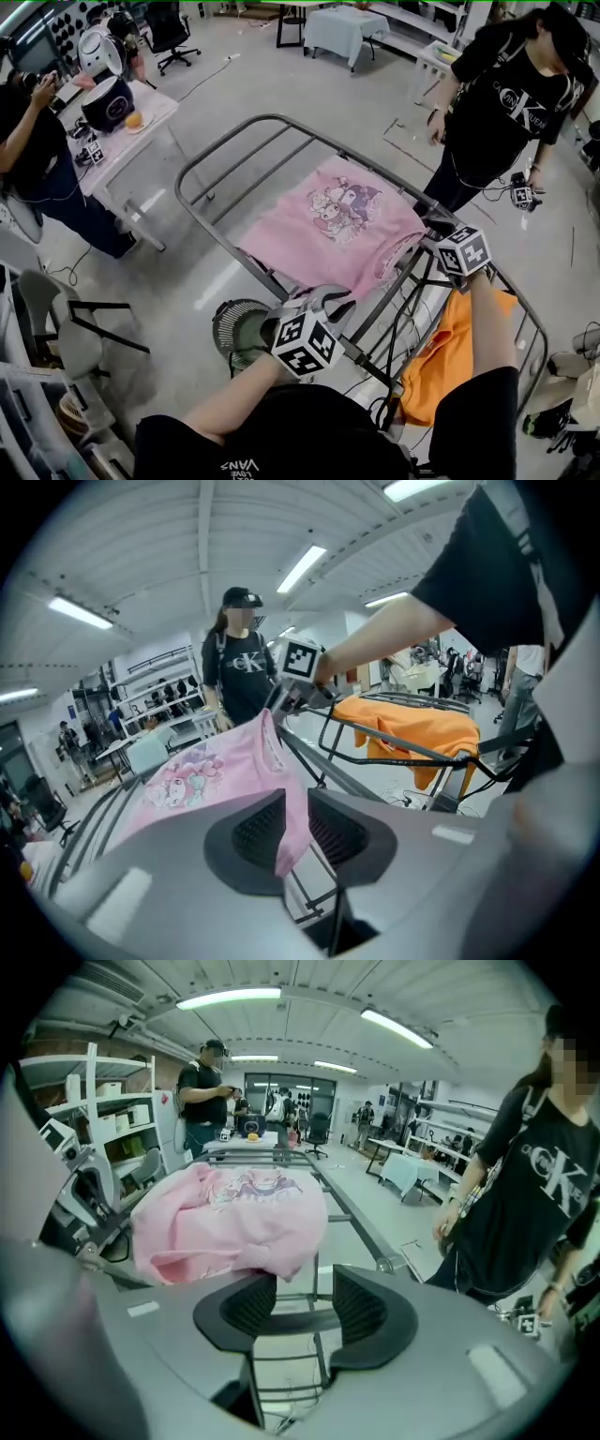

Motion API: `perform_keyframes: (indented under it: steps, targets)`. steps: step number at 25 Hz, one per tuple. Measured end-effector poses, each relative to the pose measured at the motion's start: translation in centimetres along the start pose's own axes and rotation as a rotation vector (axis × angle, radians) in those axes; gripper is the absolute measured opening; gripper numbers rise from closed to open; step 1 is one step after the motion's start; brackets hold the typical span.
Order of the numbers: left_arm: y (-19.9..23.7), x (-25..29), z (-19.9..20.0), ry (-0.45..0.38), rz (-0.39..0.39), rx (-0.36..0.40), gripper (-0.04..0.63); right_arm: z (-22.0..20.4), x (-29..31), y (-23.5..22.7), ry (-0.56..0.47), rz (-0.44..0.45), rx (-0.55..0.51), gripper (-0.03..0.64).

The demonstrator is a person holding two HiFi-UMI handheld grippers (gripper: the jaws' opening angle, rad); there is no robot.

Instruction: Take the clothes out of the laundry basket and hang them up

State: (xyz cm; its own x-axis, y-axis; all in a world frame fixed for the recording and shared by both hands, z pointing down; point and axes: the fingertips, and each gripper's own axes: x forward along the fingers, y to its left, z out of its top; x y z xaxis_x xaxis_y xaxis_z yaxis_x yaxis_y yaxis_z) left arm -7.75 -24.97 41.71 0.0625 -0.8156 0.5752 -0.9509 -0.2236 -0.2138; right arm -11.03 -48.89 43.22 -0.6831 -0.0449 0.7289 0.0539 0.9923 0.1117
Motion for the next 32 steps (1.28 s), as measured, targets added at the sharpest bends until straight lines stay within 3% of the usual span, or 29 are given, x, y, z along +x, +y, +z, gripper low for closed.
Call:
perform_keyframes:
  steps: [4, 9, 13, 22, 32]
  targets:
    - [3.5, -2.5, -1.5, -0.021, 0.100, -0.037, 0.102, -0.6, -1.7, -0.7, 0.009, -0.046, 0.029, 0.201]
    - [7.6, -5.5, -3.0, -0.067, 0.207, -0.076, 0.134, 2.2, -5.4, -0.4, -0.147, -0.147, 0.070, 0.204]
    - [9.8, -7.7, -3.0, -0.128, 0.247, -0.075, 0.143, 5.0, -8.5, 1.6, -0.302, -0.192, 0.181, 0.204]
    - [13.1, -13.0, -3.2, -0.256, 0.221, -0.042, 0.143, 9.6, -14.5, 10.4, -0.592, -0.304, 0.368, 0.204]
    - [15.7, -17.0, -4.4, -0.381, 0.121, -0.025, 0.143, 8.4, -16.7, 21.0, -0.628, -0.569, 0.463, 0.204]
